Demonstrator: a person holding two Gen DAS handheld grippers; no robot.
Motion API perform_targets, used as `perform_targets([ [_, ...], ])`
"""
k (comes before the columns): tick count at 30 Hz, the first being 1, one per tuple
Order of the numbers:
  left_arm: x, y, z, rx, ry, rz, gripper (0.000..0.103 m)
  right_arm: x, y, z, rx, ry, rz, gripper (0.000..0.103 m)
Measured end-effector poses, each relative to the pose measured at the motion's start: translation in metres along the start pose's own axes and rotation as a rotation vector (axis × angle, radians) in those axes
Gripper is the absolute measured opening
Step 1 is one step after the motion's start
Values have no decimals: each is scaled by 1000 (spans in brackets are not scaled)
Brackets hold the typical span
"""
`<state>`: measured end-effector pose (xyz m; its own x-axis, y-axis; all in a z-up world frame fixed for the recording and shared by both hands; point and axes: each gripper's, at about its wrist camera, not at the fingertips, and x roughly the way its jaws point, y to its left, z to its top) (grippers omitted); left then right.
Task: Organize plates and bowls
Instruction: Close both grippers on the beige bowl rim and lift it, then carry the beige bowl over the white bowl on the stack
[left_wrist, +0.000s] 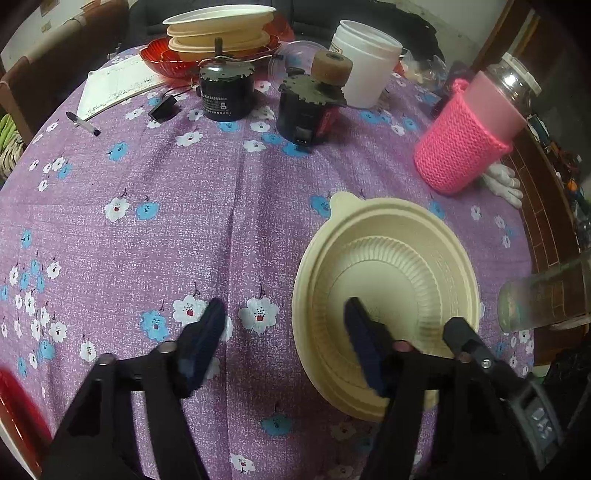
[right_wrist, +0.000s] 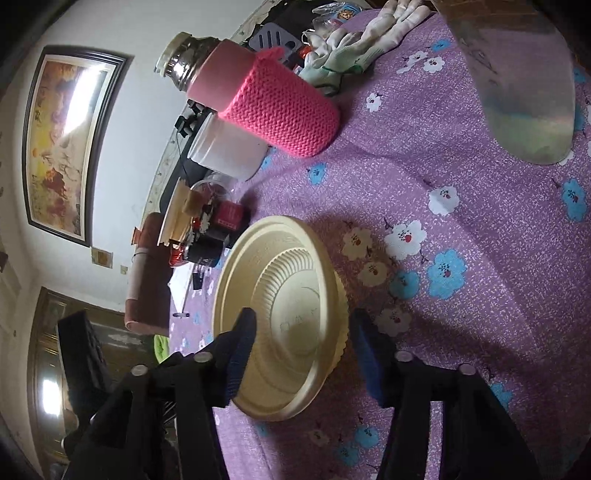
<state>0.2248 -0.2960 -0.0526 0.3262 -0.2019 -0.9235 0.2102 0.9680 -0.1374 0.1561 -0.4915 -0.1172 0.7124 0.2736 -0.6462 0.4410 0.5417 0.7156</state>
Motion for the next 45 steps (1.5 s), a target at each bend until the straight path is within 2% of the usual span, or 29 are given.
perform_targets([
  [2, 1, 0, -1, 2, 4, -7, 49, 2, -1, 0, -2, 4, -15, 36],
  [3, 2, -1, -1, 6, 10, -12, 39, 3, -2, 0, -1, 5, -19, 31],
  [5, 3, 0, -1, -1, 20, -33, 35, 3, -5, 0, 8, 6, -20, 29],
  [7, 2, -1, -1, 2, 14, -32, 25, 3, -6, 1, 10, 4, -20, 23],
  [9, 2, -1, -2, 5, 14, -38, 23, 4, -7, 2, 12, 8, -18, 22],
  [12, 2, 0, -3, 8, 18, -51, 11, 6, -10, 2, 27, 19, -12, 18],
  [16, -1, -1, -5, 21, 7, -54, 10, 7, -10, 2, 27, 21, -19, 14],
  [23, -12, 5, -11, 15, -1, -77, 10, 7, -11, 0, 41, 42, -2, 12],
  [31, -55, 32, -27, -8, -67, -86, 10, -9, 15, -18, -30, 32, 32, 12],
  [38, -116, 87, -60, -66, -172, -78, 10, -33, 70, -62, -180, 17, 115, 11],
  [45, -168, 137, -113, -86, -276, -24, 10, -54, 110, -132, -312, 47, 177, 11],
])
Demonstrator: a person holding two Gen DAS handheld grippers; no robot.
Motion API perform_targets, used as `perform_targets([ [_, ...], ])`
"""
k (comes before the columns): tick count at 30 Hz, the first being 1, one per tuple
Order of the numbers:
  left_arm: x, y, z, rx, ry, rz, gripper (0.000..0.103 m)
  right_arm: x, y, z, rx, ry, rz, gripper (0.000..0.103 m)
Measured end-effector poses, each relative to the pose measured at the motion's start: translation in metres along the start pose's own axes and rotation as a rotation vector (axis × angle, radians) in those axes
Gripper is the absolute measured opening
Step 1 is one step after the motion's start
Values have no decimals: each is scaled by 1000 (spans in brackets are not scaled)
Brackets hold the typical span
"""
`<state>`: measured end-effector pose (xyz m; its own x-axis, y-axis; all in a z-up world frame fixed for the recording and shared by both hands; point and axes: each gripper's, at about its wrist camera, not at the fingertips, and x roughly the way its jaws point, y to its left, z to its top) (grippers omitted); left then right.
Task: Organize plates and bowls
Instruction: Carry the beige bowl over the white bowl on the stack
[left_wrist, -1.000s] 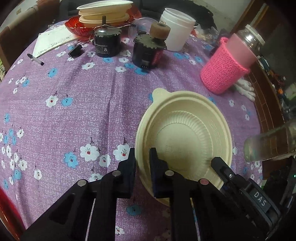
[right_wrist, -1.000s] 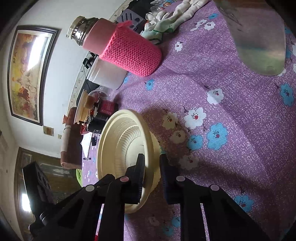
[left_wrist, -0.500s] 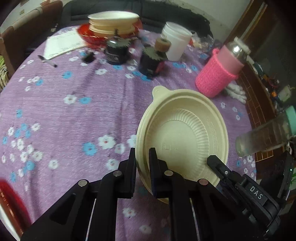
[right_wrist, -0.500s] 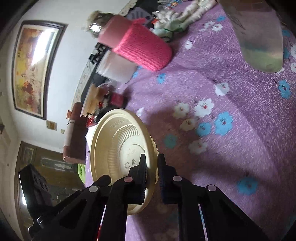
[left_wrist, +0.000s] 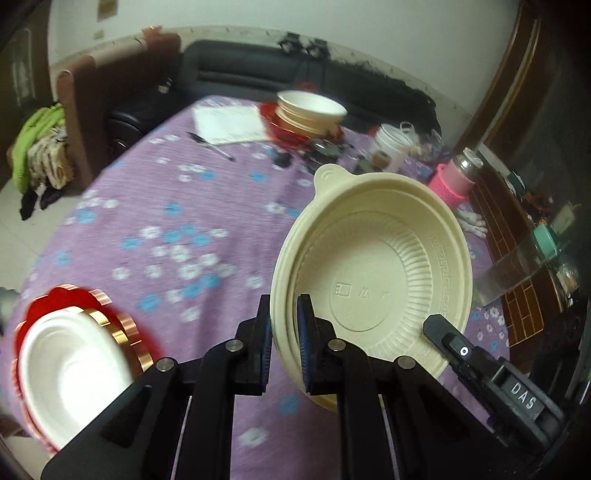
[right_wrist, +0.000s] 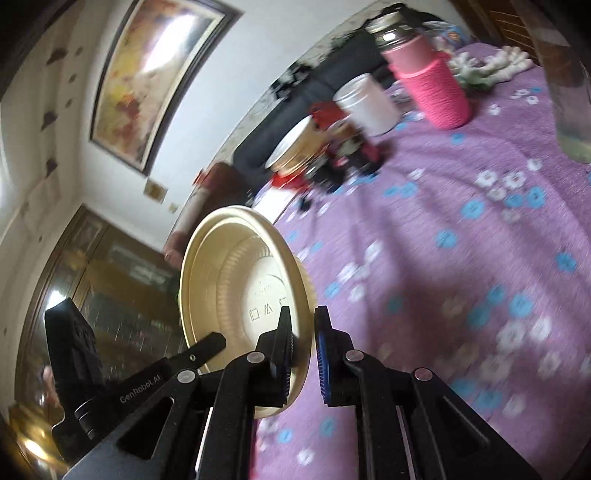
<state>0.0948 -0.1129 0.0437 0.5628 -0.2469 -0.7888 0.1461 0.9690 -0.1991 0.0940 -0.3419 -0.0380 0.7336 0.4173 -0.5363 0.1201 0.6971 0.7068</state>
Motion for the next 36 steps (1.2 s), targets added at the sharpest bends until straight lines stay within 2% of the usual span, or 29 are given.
perform_targets([
  [11, -71, 77, -44, -51, -96, 34, 12, -7, 87, -73, -174, 75, 77, 11],
  [18, -87, 128, -67, -124, -112, 65, 12, 8, 126, -111, -271, 150, 100, 11],
  [25, -88, 146, -78, -150, -124, 95, 12, 25, 144, -135, -316, 201, 95, 11],
  [36, -95, 161, -86, -163, -148, 101, 11, 37, 157, -145, -351, 223, 80, 11],
])
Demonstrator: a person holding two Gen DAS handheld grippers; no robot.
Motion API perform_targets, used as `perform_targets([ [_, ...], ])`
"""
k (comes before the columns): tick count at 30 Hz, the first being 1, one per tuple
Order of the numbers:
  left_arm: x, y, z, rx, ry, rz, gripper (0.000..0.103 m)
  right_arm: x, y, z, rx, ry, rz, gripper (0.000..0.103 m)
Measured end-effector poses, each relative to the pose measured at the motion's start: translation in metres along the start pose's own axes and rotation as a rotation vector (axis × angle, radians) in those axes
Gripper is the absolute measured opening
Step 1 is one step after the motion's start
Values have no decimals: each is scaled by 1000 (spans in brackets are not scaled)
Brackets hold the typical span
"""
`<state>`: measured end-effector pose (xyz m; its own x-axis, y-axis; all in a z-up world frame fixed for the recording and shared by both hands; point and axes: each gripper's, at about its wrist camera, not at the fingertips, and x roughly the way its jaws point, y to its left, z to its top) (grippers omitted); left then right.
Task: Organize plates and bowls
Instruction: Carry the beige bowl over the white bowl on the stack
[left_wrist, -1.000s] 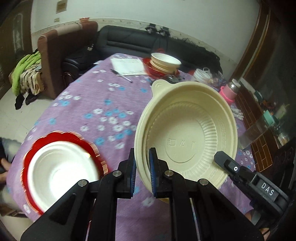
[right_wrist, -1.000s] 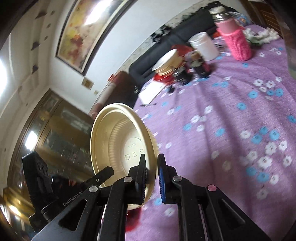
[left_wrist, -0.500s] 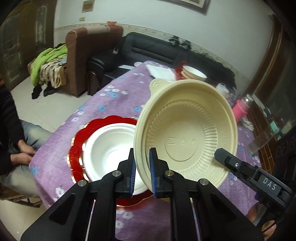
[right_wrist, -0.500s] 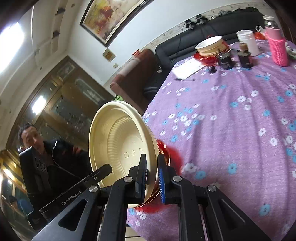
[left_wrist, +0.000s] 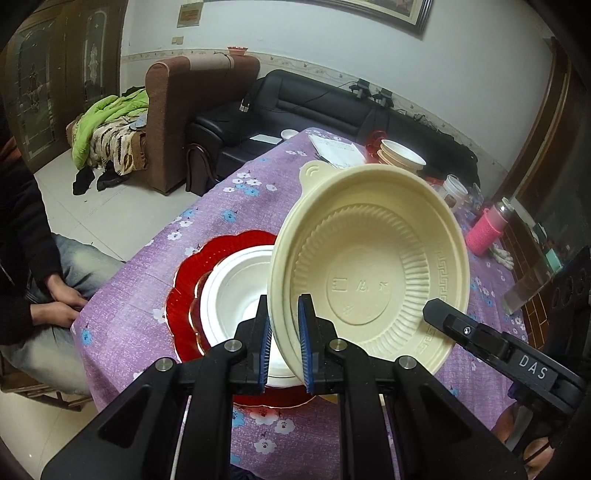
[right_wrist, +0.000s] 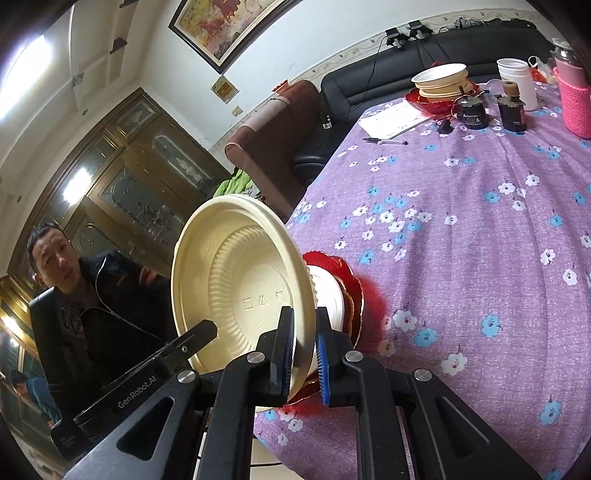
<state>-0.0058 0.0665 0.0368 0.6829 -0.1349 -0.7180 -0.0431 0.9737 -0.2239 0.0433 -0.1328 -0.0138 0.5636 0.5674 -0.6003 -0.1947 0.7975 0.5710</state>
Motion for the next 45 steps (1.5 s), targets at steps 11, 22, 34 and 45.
perform_targets([
  [11, 0, 7, 2, -10, 1, -5, 11, 8, 3, 0, -3, 19, -1, 11],
  [22, 5, 11, 1, -13, 11, -1, 12, 11, 3, 1, -1, 29, -1, 11],
  [34, 9, 12, 0, -17, 25, 5, 12, 16, 1, -1, 12, 44, 0, 11],
  [45, 14, 17, -1, -30, 42, 9, 12, 22, 2, -4, 15, 61, -6, 11],
])
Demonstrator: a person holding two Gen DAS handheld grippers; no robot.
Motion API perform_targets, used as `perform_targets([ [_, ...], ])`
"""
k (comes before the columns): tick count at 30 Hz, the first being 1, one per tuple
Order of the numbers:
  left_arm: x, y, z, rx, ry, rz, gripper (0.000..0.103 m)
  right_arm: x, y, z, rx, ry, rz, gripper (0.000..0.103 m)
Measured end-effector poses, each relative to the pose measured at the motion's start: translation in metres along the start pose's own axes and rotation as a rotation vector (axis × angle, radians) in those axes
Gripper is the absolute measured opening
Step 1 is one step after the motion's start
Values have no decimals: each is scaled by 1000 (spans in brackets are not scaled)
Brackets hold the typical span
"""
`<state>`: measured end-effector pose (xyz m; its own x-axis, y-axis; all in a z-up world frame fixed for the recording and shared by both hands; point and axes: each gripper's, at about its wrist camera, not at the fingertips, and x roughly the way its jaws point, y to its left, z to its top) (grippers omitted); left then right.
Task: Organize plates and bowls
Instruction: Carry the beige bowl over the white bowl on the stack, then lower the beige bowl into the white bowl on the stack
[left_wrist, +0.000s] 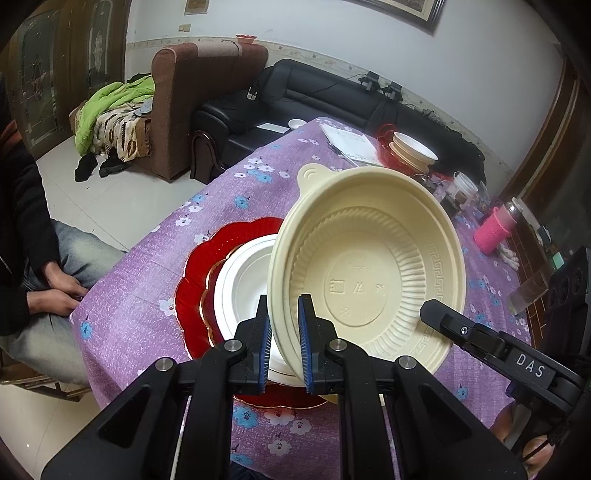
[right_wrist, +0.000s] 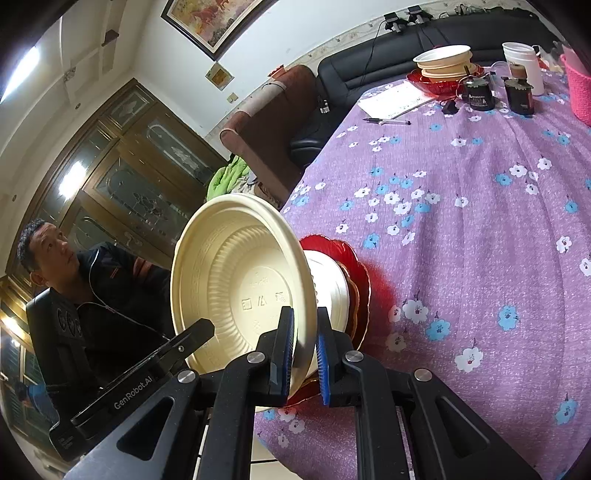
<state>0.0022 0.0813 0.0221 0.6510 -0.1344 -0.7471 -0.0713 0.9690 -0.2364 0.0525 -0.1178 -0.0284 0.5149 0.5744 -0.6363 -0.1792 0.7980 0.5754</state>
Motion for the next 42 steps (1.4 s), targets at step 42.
perform_targets([
  [42, 25, 8, 5, -24, 49, 8, 12, 28, -1, 2, 28, 54, -16, 13],
])
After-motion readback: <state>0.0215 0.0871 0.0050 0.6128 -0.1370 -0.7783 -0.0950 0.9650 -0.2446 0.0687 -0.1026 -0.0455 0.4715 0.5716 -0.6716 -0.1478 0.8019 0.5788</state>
